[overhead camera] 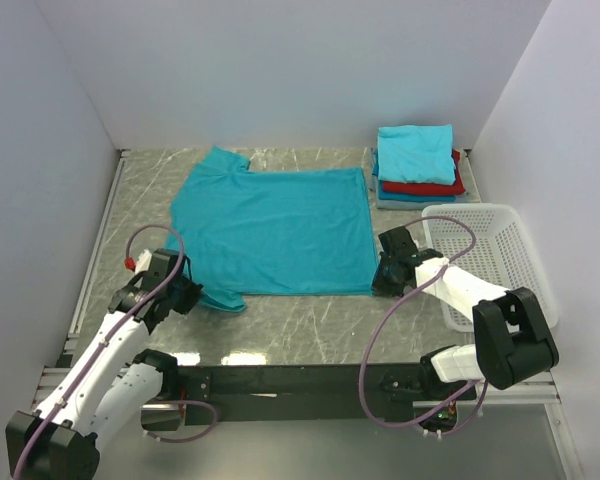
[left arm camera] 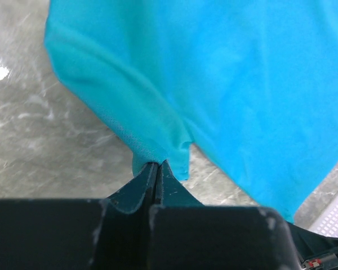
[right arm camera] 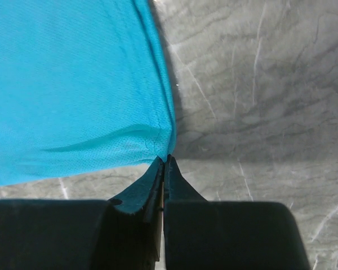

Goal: Fold and stack the t-shirts
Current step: Fold the tshirt

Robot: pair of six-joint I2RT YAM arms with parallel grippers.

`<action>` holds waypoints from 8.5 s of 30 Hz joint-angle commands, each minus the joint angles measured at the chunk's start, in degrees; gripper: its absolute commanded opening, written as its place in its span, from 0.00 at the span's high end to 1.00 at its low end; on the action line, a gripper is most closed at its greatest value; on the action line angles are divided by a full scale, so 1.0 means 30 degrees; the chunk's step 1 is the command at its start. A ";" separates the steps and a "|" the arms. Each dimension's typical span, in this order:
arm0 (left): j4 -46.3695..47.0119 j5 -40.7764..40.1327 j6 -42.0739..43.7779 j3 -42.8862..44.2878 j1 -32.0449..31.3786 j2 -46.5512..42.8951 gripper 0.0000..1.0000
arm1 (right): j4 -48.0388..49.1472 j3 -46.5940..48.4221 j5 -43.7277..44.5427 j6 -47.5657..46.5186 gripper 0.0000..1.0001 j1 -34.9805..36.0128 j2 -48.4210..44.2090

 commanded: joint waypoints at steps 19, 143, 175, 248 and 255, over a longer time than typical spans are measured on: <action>0.4057 -0.2576 0.5381 0.6321 -0.0033 0.4613 1.00 | -0.3468 0.6000 0.0562 -0.1525 1.00 -0.0020 0.1223; 0.7284 0.3605 0.5326 -0.2492 0.4244 0.3374 0.01 | 0.2037 0.1318 -0.1489 -0.1849 0.10 0.2702 0.2111; 1.1708 -0.1726 1.0331 0.9335 0.4858 0.9551 0.01 | 0.2920 0.8985 0.6129 -0.3016 0.00 0.2031 -0.1453; 0.6169 0.0207 1.5197 2.3167 0.5475 2.7847 0.99 | -0.4200 2.5215 0.6625 -0.4365 0.06 0.0596 1.6329; 0.6081 -0.0289 1.4934 2.3022 0.5475 2.7877 1.00 | -0.4582 2.8471 0.5486 -0.5451 0.08 0.0069 1.9766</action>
